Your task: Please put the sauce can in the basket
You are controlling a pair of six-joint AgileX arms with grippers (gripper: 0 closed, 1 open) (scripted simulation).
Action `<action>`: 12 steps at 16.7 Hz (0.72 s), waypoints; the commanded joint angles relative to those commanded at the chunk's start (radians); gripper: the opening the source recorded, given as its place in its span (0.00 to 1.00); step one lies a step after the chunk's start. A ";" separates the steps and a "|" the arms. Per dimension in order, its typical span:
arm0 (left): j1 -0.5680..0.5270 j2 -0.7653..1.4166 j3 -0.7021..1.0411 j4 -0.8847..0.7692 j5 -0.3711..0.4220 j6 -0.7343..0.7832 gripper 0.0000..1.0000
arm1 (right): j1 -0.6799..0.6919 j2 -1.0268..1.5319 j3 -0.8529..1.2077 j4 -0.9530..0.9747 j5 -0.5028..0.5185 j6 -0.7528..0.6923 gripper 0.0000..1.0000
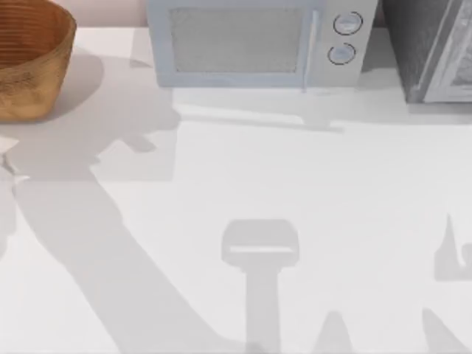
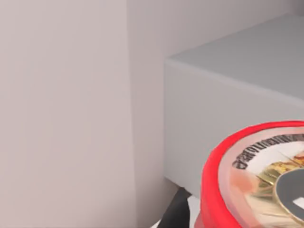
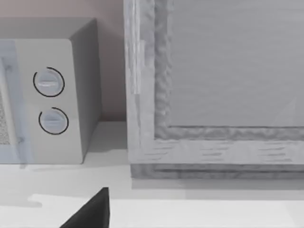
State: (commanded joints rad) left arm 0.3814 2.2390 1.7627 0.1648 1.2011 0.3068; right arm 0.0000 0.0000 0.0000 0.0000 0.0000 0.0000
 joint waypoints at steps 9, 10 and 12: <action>-0.006 0.005 0.000 0.008 -0.005 -0.006 0.30 | 0.000 0.000 0.000 0.000 0.000 0.000 1.00; -0.006 0.005 0.000 0.008 -0.005 -0.006 0.38 | 0.000 0.000 0.000 0.000 0.000 0.000 1.00; -0.006 0.005 0.000 0.008 -0.005 -0.006 0.53 | 0.000 0.000 0.000 0.000 0.000 0.000 1.00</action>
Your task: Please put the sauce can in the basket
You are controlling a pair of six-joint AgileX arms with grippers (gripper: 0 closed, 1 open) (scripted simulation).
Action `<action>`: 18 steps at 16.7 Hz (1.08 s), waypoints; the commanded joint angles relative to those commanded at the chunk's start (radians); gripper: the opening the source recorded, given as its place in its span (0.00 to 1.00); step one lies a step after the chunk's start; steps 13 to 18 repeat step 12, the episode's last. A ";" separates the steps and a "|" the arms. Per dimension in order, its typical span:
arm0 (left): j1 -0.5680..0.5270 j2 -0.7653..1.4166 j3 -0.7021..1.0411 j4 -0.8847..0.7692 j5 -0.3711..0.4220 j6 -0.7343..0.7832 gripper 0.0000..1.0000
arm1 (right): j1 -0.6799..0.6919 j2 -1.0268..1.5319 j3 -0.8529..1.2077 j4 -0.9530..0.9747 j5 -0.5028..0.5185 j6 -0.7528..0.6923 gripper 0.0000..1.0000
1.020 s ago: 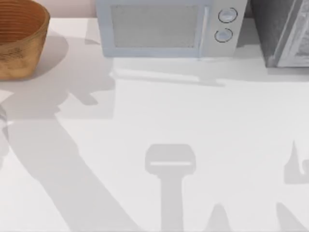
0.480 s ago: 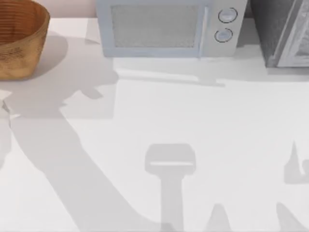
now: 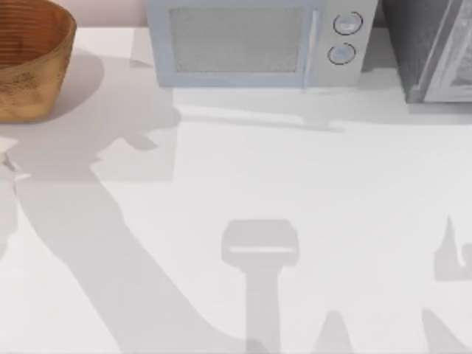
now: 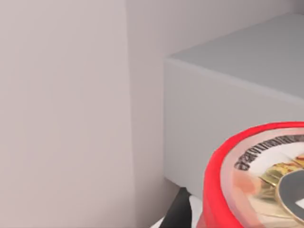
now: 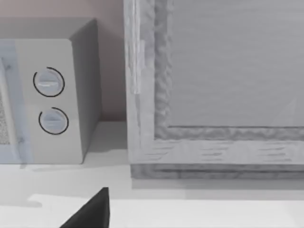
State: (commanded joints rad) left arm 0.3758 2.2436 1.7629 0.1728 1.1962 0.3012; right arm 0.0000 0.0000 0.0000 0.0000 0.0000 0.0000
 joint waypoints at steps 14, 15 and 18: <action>0.000 0.000 0.000 0.000 0.000 0.000 1.00 | 0.000 0.000 0.000 0.000 0.000 0.000 1.00; 0.000 0.000 0.000 0.000 0.000 0.000 1.00 | 0.000 0.000 0.000 0.000 0.000 0.000 1.00; 0.000 0.000 0.000 0.000 0.000 0.000 1.00 | 0.000 0.000 0.000 0.000 0.000 0.000 1.00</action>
